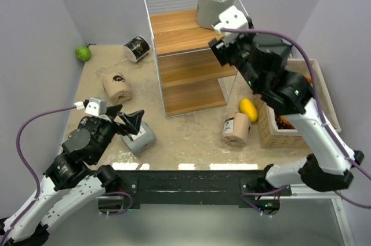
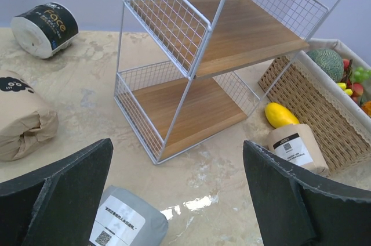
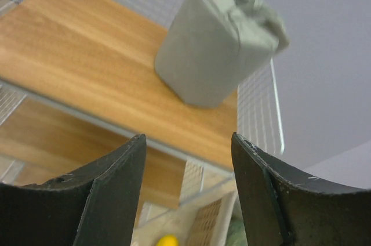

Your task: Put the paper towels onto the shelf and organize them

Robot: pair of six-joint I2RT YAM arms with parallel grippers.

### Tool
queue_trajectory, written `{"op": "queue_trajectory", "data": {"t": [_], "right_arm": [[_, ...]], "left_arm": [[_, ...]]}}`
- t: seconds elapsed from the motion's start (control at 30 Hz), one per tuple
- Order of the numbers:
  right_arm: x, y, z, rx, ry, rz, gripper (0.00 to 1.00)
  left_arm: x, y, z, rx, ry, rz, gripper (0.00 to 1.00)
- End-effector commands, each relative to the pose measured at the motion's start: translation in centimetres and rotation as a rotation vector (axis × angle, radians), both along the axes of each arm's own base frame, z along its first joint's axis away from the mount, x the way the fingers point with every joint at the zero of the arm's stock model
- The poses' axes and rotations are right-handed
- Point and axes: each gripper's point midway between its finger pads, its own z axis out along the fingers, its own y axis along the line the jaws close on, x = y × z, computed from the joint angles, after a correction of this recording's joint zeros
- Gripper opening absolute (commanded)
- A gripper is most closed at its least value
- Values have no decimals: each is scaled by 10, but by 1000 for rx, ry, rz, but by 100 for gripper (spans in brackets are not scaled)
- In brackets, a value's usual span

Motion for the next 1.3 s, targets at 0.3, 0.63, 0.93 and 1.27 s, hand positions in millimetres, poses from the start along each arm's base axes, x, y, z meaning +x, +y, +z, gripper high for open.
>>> {"op": "queue_trajectory", "data": {"t": [0.3,0.63,0.93,1.27], "right_arm": [[-82,-47,-147,374,387,-29,66],[-120,38,-204,573,636,359,68],[-119,70,-222,691,648,483,68],[-123,59,-229,680,633,459,70]], "left_arm": [[6,-3,-7,10,26,12,100],[19,22,-37,-9,187,230,100],[5,39,-100,-80,501,440,96],[13,36,-153,37,681,593,96]]}}
